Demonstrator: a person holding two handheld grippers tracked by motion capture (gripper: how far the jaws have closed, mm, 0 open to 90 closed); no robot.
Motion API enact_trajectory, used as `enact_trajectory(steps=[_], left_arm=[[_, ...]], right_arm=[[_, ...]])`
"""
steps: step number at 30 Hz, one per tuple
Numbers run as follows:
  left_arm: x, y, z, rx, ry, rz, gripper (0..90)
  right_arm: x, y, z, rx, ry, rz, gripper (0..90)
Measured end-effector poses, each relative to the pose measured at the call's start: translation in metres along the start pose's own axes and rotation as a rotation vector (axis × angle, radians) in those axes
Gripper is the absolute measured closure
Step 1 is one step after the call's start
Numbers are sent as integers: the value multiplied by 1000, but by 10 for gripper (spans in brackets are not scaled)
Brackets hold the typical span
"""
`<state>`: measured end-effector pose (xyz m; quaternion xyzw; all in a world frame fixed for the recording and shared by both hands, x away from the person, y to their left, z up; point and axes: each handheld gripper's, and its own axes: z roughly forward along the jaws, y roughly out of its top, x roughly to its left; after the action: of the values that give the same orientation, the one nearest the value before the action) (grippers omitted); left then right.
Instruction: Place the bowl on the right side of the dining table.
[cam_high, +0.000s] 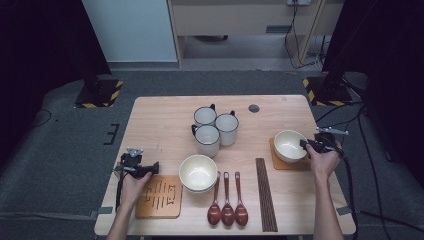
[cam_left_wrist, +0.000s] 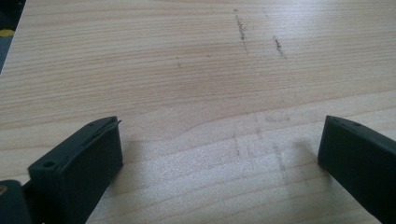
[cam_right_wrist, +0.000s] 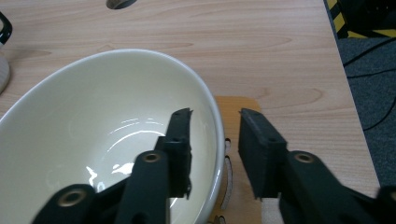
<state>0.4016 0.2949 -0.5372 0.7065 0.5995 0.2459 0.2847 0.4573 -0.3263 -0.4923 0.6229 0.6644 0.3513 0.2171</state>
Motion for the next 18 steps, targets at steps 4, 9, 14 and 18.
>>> enact_trajectory(steps=[4, 9, 14, 18], left_arm=[[0, 0, 0, 0, 0, 0, 0], [0, 0, 0, 0, 9, -13, 0], [0, -1, -1, -7, 10, -16, 13], [0, -2, -3, -24, 1, -6, 71]], right_arm=[[1, 2, -6, -34, -7, -5, 500], [4, 5, -11, -69, -25, -28, 386], [6, 4, -18, -90, -30, -36, 341], [9, 4, -24, -101, -22, -40, 309]])
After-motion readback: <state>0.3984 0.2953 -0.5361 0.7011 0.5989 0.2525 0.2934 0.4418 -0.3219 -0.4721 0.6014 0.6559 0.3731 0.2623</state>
